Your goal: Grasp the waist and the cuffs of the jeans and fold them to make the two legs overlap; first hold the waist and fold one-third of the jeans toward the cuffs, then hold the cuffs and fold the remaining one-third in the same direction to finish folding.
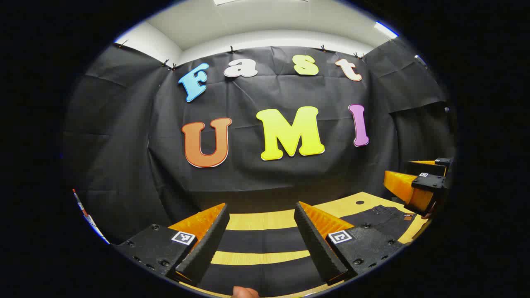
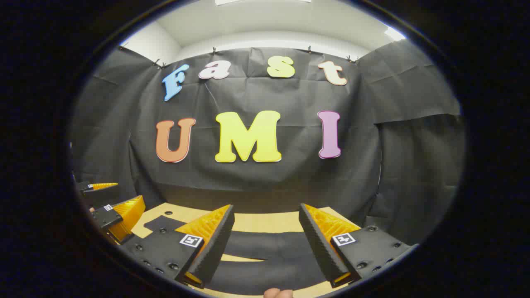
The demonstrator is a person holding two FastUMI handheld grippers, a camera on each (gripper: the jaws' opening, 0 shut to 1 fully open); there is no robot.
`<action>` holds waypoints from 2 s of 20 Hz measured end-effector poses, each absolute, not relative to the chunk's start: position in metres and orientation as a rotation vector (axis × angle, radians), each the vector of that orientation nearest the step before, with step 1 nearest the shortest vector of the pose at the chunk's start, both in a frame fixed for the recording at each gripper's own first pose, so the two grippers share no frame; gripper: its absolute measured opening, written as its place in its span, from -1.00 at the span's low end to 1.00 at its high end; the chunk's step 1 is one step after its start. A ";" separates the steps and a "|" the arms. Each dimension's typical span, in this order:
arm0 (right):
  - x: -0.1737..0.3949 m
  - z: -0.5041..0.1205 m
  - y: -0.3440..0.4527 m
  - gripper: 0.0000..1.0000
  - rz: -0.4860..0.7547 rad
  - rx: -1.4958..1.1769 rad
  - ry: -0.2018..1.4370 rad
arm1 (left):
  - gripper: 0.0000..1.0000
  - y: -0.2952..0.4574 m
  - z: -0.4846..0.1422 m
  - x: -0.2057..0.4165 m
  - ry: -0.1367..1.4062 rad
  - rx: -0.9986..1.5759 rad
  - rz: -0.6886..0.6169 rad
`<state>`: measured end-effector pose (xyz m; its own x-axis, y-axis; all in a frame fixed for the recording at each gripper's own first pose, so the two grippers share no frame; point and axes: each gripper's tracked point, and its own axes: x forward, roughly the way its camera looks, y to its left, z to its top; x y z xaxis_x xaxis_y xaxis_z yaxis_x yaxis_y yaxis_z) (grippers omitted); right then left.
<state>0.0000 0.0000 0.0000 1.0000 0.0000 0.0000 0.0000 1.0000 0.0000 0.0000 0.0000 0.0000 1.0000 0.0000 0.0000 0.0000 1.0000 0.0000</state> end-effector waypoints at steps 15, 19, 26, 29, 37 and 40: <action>-0.005 0.002 0.005 0.94 0.039 -0.034 -0.002 | 1.00 0.002 0.009 -0.009 -0.007 0.017 0.010; -0.003 0.001 0.005 0.94 0.039 -0.037 0.001 | 1.00 0.003 0.009 -0.007 -0.005 0.016 0.011; 0.008 -0.011 0.016 0.86 0.035 -0.033 0.030 | 1.00 0.010 -0.001 0.002 0.016 0.009 -0.008; 0.012 -0.023 0.022 0.95 0.023 -0.041 0.068 | 1.00 0.029 -0.029 0.003 0.105 -0.033 0.002; 0.015 -0.051 0.038 0.95 -0.052 -0.090 0.154 | 1.00 0.138 -0.168 -0.052 0.531 -0.333 0.198; 0.018 -0.049 0.048 0.87 -0.051 -0.091 0.159 | 0.97 0.162 -0.214 -0.073 0.674 -0.519 0.290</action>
